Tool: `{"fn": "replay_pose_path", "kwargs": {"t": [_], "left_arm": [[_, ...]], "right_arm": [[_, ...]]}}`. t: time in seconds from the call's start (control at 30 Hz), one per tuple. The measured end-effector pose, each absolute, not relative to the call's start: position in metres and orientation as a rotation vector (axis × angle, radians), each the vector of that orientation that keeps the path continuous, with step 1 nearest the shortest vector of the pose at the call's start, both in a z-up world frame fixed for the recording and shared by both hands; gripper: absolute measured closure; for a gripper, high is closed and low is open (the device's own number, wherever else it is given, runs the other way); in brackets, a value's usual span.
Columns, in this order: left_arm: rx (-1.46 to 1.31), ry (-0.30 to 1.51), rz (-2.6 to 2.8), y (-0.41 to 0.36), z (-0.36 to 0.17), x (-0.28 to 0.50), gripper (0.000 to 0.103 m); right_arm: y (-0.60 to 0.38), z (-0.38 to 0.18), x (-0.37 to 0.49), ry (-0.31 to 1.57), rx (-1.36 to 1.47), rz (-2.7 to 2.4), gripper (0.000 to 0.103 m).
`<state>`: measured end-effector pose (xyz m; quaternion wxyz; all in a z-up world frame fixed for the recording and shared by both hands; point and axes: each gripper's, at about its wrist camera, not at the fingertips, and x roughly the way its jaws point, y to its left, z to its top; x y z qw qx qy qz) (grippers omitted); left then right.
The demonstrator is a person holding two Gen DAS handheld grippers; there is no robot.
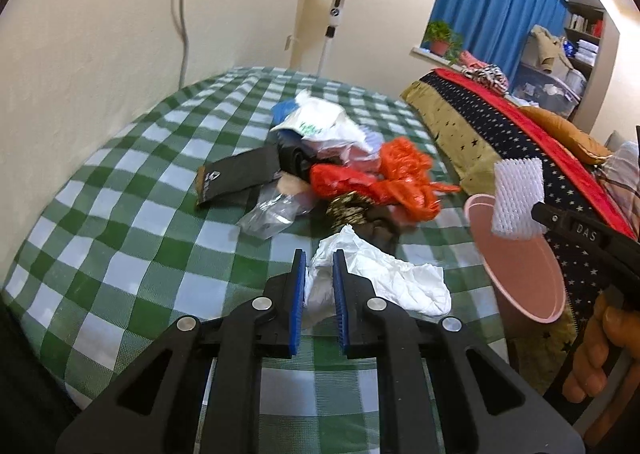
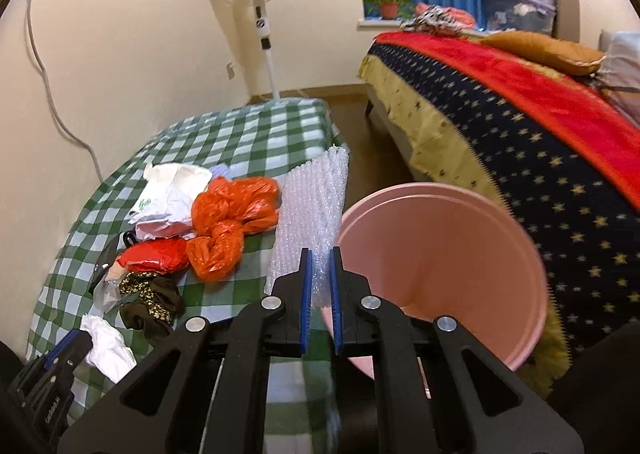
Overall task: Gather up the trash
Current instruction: 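Carry both items over the pink bin and open both tools to drop them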
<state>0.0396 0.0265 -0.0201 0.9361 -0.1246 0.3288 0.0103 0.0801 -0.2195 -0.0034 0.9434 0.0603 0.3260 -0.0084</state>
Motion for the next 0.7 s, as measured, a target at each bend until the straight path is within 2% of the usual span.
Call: {"fn": "replay_pose_path", "kwargs": {"t": [0.33, 0.7], "left_arm": [[-0.190, 0.605, -0.065, -0.011, -0.001, 0.046, 0.089], [-0.148, 0.551, -0.214, -0.076, 0.004, 0.092, 0.089]], "right_arm": [[-0.262, 0.021, 0.054, 0.591, 0.159, -0.169, 0.094], [-0.293, 0.030, 0.060, 0.582, 0.200, -0.304, 0.094]]}}
